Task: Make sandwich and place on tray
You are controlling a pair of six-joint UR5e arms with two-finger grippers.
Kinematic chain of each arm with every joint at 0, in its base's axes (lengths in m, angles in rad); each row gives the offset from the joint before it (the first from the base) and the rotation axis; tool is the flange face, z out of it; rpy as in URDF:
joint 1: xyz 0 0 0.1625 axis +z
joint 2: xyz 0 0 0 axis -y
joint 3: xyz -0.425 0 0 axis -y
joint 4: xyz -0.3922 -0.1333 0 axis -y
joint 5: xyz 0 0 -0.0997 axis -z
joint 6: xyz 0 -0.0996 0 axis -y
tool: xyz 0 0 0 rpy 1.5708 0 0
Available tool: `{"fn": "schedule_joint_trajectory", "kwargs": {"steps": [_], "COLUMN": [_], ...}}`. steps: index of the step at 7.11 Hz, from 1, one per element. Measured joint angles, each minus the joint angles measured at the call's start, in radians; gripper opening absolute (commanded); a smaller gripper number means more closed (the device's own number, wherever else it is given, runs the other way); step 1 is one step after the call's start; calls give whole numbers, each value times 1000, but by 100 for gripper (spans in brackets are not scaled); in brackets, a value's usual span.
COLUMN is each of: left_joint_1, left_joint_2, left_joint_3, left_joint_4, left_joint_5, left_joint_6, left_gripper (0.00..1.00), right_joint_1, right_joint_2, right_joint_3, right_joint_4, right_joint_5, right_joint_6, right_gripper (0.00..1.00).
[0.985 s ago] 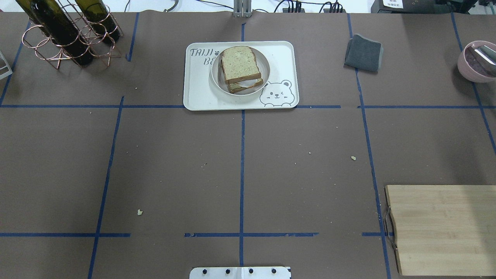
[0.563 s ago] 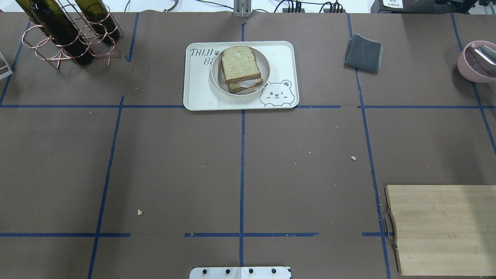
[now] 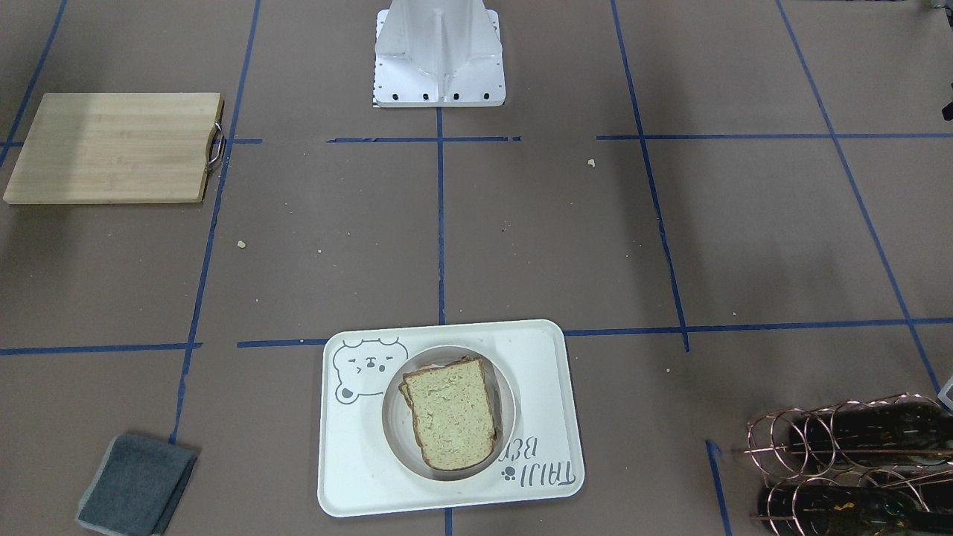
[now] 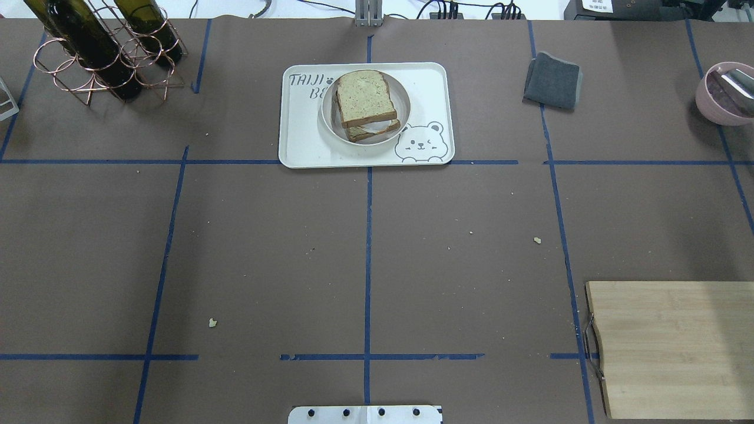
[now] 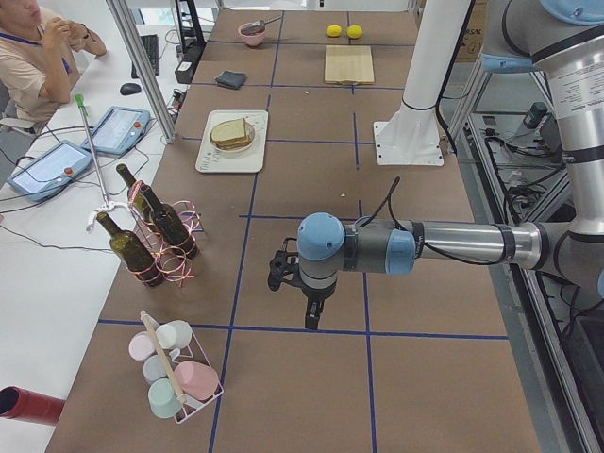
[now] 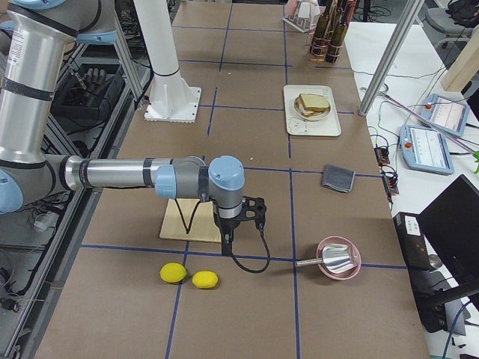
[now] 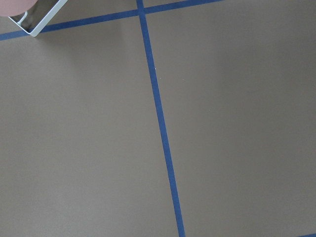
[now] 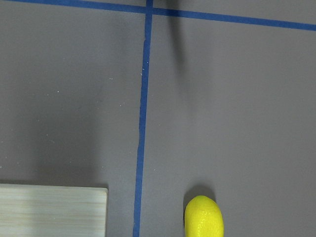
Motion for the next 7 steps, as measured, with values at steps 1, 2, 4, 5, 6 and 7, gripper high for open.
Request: {"fn": "schedule_joint_trajectory", "kwargs": {"steps": [1, 2, 4, 5, 6, 7], "left_joint_1": [-2, -3, -3, -3, -3, -3], "left_joint_2": [1, 3, 5, 6, 7, 7], "left_joint_3": [-4, -6, -1, 1, 2, 2], "left_joint_4": [-1, -1, 0, 1, 2, 3], "left_joint_5": [30, 46, 53, 54, 54, 54], "left_joint_6": [2, 4, 4, 4, 3, 3], "left_gripper": [100, 100, 100, 100, 100, 100], "right_joint_1": [0, 1, 1, 1, 1, 0], "right_joint_2": [-1, -2, -3, -4, -5, -6], "right_joint_3": [-2, -3, -4, -4, -4, -4], "right_joint_4": [0, 0, 0, 0, 0, 0], "right_joint_5": [0, 0, 0, 0, 0, 0], "right_joint_6": [0, 0, 0, 0, 0, 0], "right_gripper": [100, 100, 100, 100, 100, 100]}}
